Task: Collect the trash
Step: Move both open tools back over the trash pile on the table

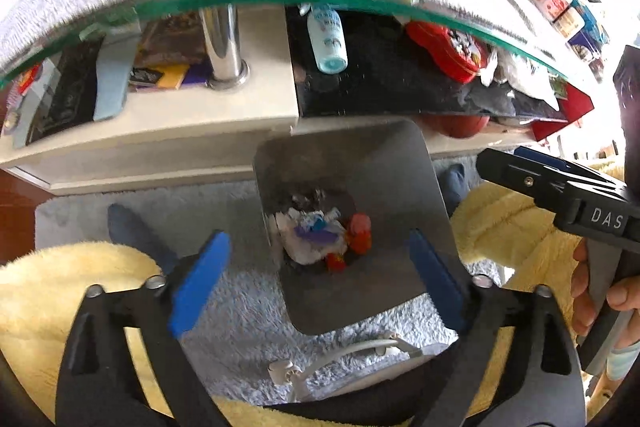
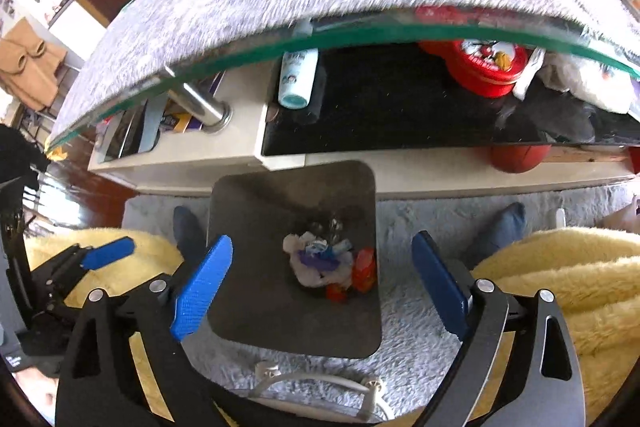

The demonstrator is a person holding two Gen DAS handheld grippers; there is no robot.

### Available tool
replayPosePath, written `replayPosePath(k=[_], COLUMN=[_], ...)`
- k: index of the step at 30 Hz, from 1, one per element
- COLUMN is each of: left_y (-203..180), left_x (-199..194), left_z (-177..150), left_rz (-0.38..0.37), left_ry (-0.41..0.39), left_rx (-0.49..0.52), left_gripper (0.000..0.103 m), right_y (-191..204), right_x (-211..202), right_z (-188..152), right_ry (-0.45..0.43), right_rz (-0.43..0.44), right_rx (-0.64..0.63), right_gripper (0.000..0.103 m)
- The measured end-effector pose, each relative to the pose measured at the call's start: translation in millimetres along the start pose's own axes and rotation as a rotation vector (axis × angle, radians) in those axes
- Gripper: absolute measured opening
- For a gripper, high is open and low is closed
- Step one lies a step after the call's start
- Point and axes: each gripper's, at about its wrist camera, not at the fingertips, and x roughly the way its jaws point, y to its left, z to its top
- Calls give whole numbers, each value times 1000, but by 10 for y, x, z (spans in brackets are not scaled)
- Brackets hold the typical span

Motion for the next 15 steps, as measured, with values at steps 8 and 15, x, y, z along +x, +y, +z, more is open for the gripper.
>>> replayPosePath(k=[8,15], left_y=[-10,-5], left_x=[-261,-417], left_z=[310,714], left_rz=[-1,0], left_ry=[-79,-130], left_rx=[10,14], left_gripper=[95,95], right_y=[-34,-16], right_x=[-272,-426], right_z=[303,774], right_ry=[-62,-137], right_rz=[15,12], right_rx=[33,34], right_gripper=[92,92])
